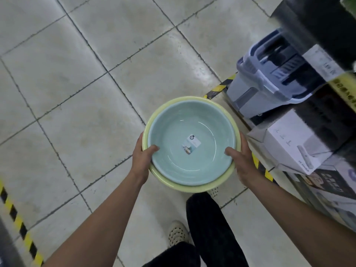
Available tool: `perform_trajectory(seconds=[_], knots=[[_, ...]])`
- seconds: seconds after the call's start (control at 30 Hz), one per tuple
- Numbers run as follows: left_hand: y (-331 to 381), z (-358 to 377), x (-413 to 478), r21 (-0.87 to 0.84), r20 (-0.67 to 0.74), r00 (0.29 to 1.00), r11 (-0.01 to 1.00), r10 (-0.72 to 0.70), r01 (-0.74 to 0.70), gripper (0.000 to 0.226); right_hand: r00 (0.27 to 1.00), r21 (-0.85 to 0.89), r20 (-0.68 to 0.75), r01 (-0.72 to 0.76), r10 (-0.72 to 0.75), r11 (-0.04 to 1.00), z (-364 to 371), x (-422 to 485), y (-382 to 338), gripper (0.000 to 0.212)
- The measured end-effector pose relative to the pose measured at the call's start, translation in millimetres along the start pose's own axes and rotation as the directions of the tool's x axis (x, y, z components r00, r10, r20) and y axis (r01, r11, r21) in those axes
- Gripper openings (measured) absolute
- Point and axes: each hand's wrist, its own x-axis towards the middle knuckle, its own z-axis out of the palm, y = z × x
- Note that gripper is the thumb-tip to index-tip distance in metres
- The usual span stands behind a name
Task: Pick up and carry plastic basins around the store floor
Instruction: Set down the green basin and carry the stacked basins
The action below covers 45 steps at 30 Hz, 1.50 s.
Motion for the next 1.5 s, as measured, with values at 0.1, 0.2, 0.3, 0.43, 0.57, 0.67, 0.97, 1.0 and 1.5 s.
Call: perform_trajectory(seconds=[0.1,0.2,0.3,0.43,0.57,0.67,0.97,1.0,1.5], knots=[[1,1,34,-0.006,-0.031,0.999,1.0,-0.008,0.008,0.055,1.0,-0.003,-0.007,-0.016,0.016,1.0,15,40,1,0.069],[-9,-1,75,-0.002,-0.056,0.998,1.0,-0.029,0.029,0.055,0.998,-0.001,0.007,-0.055,0.055,0.999,32,82,15,0.073],[-20,-3,108,0.004,-0.064,0.996,0.998,-0.055,0.055,0.057,0.995,0.02,-0.014,-0.094,0.095,0.995,45,109,31,0.075],[-45,-5,163,0.027,-0.063,0.995,0.997,-0.077,0.079,0.062,0.993,0.033,-0.044,-0.104,0.105,0.994,64,152,62,0.075],[-74,-6,208,0.045,-0.047,0.995,0.995,-0.082,0.085,0.063,0.992,0.065,-0.081,-0.09,0.095,0.994,76,187,98,0.076],[-93,-4,231,0.05,-0.035,0.996,0.995,-0.085,0.086,0.064,0.991,0.075,-0.093,-0.089,0.096,0.993,81,206,119,0.074],[-132,0,259,0.019,-0.052,0.988,0.989,-0.144,0.145,0.063,0.98,0.07,-0.143,-0.129,0.138,0.989,83,230,163,0.068],[-134,1,260,0.015,-0.058,0.989,0.99,-0.137,0.139,0.064,0.98,0.069,-0.149,-0.124,0.133,0.99,83,231,165,0.068],[-160,-5,254,0.096,-0.071,0.997,0.994,-0.038,0.044,0.062,0.978,-0.089,-0.182,-0.122,0.105,0.989,77,228,182,0.076]])
